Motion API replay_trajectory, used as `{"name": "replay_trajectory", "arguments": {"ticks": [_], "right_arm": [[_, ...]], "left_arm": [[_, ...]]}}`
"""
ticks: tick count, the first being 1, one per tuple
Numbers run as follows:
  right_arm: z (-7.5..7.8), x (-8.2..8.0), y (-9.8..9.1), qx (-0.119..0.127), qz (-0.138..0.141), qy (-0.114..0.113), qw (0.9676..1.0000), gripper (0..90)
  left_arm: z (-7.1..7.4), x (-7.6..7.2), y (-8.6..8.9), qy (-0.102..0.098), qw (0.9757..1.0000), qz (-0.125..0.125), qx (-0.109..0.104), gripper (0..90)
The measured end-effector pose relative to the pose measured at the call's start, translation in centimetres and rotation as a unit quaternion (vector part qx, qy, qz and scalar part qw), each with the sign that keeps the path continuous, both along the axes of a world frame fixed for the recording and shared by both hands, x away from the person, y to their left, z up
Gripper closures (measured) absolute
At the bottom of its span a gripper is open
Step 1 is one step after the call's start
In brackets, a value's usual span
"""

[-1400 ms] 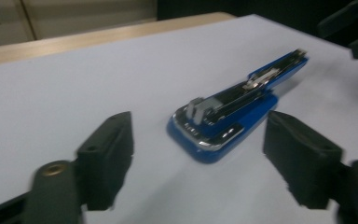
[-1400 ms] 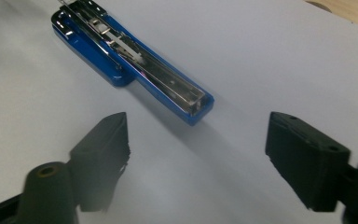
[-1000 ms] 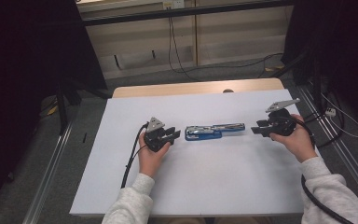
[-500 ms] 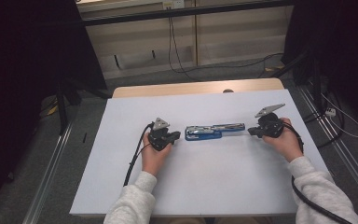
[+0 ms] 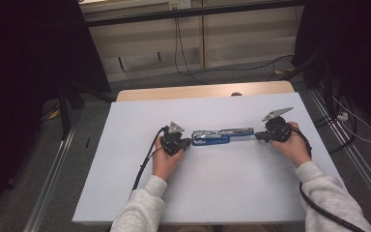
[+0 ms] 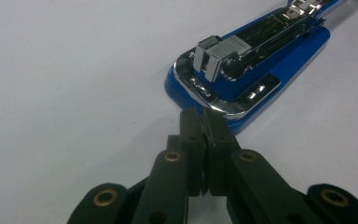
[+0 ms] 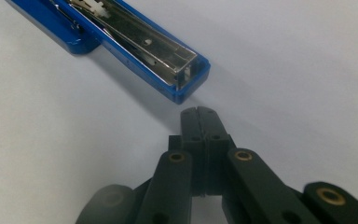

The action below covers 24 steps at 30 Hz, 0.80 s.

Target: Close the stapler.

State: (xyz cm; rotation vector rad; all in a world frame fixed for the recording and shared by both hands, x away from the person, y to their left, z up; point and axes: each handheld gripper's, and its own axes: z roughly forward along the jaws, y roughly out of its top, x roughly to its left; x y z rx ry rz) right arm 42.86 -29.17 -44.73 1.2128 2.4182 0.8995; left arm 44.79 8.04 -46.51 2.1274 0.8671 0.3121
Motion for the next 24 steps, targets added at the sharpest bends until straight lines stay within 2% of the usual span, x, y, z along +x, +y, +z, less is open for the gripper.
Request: {"name": "replay_trajectory", "arguments": {"ticks": [7,11,15,16,24], "right_arm": [[0.0,0.1,0.1,0.009,-0.003,0.001,1.0000,90.0],[-0.2,0.2,0.3,0.006,0.002,0.000,1.0000,90.0],[-0.1,0.2,0.6,-0.001,0.006,-0.002,1.0000,90.0],[0.0,0.2,0.5,0.013,0.006,-0.004,0.9999,90.0],[0.9,0.1,0.8,0.031,0.011,-0.022,0.9992,90.0]], "left_arm": [[0.0,0.0,-0.1,0.004,1.0000,-0.004,0.001,88.0],[0.0,0.0,-0.1,0.005,1.0000,-0.003,-0.002,88.0],[0.0,-0.1,-0.2,0.000,1.0000,-0.005,0.004,88.0],[0.0,-0.1,-0.3,-0.001,1.0000,-0.005,0.002,87.9],[0.0,0.1,-0.2,0.003,1.0000,-0.007,0.001,87.9]]}}
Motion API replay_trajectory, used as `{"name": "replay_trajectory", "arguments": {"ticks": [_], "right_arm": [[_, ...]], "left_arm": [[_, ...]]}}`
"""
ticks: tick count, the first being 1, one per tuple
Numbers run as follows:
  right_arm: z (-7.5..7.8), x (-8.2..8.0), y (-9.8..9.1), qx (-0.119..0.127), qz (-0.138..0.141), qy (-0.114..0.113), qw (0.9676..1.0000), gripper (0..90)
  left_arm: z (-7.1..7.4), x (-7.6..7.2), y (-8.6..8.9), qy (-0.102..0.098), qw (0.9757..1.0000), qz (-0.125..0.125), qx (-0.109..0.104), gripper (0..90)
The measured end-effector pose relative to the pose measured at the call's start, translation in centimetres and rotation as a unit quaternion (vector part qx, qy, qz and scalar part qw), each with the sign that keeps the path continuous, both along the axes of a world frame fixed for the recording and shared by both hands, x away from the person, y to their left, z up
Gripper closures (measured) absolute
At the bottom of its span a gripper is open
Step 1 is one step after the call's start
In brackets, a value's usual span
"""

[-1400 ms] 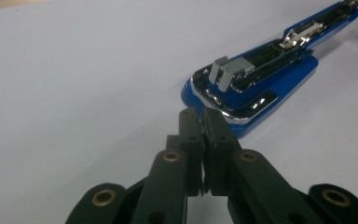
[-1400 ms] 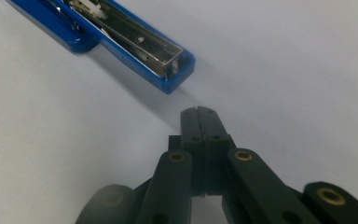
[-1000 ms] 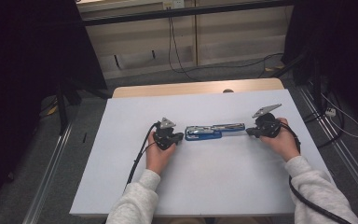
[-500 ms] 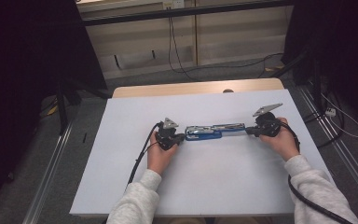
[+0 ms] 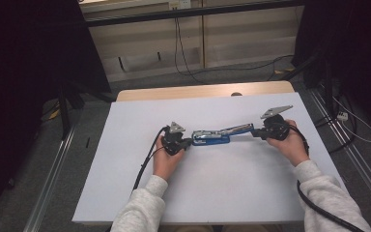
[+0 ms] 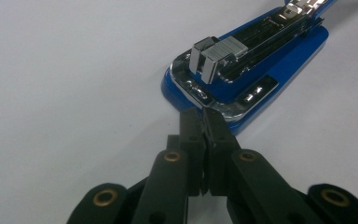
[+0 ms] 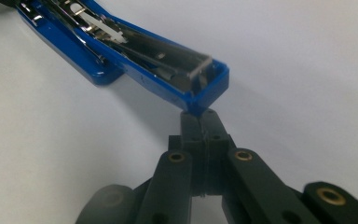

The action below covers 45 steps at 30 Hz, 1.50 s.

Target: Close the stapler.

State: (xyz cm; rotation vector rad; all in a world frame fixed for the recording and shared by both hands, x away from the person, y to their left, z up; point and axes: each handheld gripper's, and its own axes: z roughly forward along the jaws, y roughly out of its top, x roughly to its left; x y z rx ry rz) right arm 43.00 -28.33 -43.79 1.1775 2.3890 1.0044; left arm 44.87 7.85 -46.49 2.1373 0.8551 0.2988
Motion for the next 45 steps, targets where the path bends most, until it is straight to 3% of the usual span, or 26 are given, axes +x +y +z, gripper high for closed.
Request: {"name": "replay_trajectory", "arguments": {"ticks": [4,9,11,13,15,16,18,20,21,23,25,27,29,33,45], "right_arm": [[0.6,-0.1,0.5,0.011,0.011,-0.015,0.9998,90.0],[0.8,-0.3,0.6,0.018,0.013,-0.011,0.9997,83.9],[0.7,-0.6,0.6,0.022,0.016,-0.009,0.9996,76.1],[0.7,-0.9,0.6,0.022,0.020,-0.005,0.9995,69.8],[0.7,-1.3,0.4,0.041,0.012,0.000,0.9991,60.9],[0.7,-1.4,0.3,0.053,0.014,0.005,0.9985,57.9],[0.8,-2.0,0.1,0.057,0.014,0.004,0.9983,46.7],[0.8,-2.2,0.1,0.058,0.011,0.007,0.9982,42.1],[0.8,-2.4,0.0,0.061,0.005,0.009,0.9981,37.9],[0.7,-2.9,0.1,0.065,0.008,0.012,0.9978,35.8],[0.7,-3.4,0.3,0.064,0.009,0.013,0.9978,29.0],[0.8,-3.8,0.4,0.069,0.006,0.016,0.9975,24.5],[0.8,-4.1,0.6,0.071,0.003,0.012,0.9974,19.7],[0.9,-4.9,0.6,0.075,0.004,0.005,0.9972,16.2],[0.6,-7.3,0.5,0.067,-0.004,0.014,0.9976,9.2]], "left_arm": [[0.0,0.0,0.0,-0.003,1.0000,0.001,0.002,87.8],[0.1,0.1,0.2,0.000,0.9999,0.014,-0.007,79.1],[0.3,0.0,0.3,0.002,0.9999,0.013,-0.010,73.6],[0.6,0.0,0.6,0.006,0.9994,0.025,-0.024,62.2],[0.9,-0.1,1.0,0.011,0.9989,0.029,-0.036,57.0],[1.1,-0.2,1.2,0.009,0.9987,0.034,-0.038,48.3],[1.4,-0.4,1.6,0.004,0.9989,0.016,-0.045,41.2],[1.8,-0.8,2.0,0.007,0.9989,0.013,-0.045,35.9],[2.1,-1.0,2.2,0.009,0.9986,0.008,-0.051,30.2],[2.5,-1.4,2.7,0.009,0.9977,0.001,-0.068,27.3],[2.9,-1.8,3.2,-0.001,0.9965,-0.005,-0.083,23.5],[3.1,-2.2,3.5,-0.004,0.9965,-0.009,-0.083,19.7],[3.2,-2.5,4.0,0.004,0.9960,-0.011,-0.088,16.6],[3.2,-3.2,5.1,-0.003,0.9948,-0.013,-0.101,12.5],[4.0,-5.0,7.3,-0.020,0.9945,-0.017,-0.102,10.4]]}}
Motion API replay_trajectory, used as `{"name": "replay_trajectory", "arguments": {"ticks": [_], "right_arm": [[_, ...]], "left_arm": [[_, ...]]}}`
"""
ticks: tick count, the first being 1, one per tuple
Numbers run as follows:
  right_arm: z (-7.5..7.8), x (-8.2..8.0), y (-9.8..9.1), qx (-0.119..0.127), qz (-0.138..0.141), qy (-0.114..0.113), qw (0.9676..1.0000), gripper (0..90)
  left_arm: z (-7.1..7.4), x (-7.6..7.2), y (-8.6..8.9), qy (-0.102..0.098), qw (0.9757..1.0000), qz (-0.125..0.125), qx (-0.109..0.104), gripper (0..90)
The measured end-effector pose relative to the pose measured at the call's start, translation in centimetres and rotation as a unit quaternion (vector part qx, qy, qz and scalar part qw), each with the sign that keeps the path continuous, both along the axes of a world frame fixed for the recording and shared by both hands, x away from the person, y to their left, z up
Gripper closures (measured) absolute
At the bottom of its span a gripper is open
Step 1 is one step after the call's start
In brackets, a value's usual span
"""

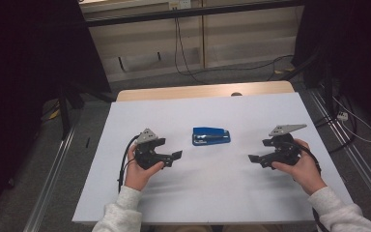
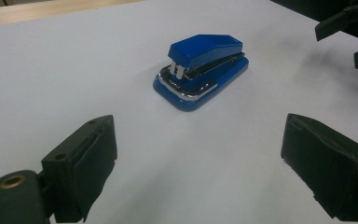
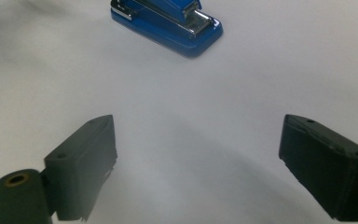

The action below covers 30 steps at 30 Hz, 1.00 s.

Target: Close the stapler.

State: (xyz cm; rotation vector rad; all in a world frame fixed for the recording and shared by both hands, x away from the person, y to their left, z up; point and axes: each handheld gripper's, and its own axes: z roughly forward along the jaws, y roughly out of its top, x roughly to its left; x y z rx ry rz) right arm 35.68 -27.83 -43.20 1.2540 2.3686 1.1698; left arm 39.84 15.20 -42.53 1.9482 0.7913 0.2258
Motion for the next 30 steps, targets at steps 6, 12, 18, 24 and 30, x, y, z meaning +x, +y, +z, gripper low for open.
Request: {"name": "replay_trajectory", "arguments": {"ticks": [6,12,18,24,30], "right_arm": [[0.2,-0.8,-0.3,0.006,0.006,-0.003,1.0000,9.5],[0.0,-1.5,-0.2,0.000,0.013,0.003,0.9999,9.5],[-0.2,-2.1,-0.1,-0.010,0.024,0.008,0.9996,9.6],[-0.3,-2.6,-0.1,-0.010,0.032,0.007,0.9994,9.5],[-0.3,-2.9,-0.5,-0.013,0.031,0.005,0.9994,9.2]], "left_arm": [[0.1,-0.6,1.3,0.001,0.9999,0.009,-0.006,10.3],[0.1,-1.2,2.3,0.000,0.9998,0.017,-0.007,9.6],[0.3,-1.6,3.1,0.000,0.9997,0.021,-0.008,9.2],[0.5,-2.0,4.0,-0.005,0.9996,0.025,-0.014,9.1],[0.7,-2.5,4.9,-0.009,0.9993,0.033,-0.016,8.8]]}}
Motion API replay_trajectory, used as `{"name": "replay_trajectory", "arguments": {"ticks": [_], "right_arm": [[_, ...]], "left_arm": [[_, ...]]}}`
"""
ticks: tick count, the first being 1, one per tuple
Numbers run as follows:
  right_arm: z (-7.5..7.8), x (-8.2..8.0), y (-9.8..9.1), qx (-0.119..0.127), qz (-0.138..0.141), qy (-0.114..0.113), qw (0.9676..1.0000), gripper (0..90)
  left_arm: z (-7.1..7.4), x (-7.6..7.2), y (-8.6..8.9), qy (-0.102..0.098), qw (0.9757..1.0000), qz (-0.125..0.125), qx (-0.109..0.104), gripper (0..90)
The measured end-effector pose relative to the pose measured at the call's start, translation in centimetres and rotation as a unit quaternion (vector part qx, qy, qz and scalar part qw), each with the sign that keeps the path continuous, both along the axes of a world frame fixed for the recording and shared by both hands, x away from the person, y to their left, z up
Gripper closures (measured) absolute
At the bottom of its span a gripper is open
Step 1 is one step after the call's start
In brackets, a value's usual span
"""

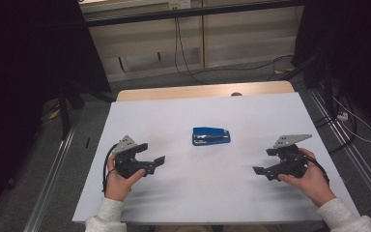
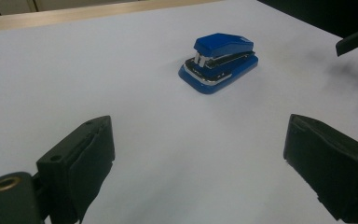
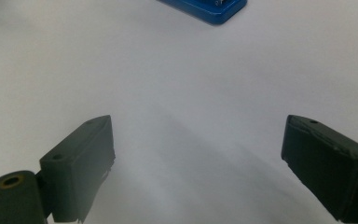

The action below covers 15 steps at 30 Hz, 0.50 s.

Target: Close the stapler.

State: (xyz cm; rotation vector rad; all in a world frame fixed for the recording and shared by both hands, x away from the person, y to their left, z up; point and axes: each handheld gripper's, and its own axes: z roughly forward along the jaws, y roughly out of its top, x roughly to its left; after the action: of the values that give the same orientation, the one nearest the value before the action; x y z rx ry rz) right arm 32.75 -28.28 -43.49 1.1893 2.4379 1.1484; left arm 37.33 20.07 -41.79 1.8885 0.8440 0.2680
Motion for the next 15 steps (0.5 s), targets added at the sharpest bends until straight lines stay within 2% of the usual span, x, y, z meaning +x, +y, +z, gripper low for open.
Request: {"name": "replay_trajectory", "arguments": {"ticks": [3,15], "right_arm": [[0.0,-0.2,-0.1,0.001,0.001,0.003,1.0000,9.0],[0.1,-0.8,-0.5,0.001,0.001,0.002,1.0000,9.0]], "left_arm": [[-0.1,-0.2,0.4,0.002,1.0000,0.003,0.007,8.9],[0.1,-1.1,1.9,-0.004,0.9999,0.010,-0.002,8.9]]}}
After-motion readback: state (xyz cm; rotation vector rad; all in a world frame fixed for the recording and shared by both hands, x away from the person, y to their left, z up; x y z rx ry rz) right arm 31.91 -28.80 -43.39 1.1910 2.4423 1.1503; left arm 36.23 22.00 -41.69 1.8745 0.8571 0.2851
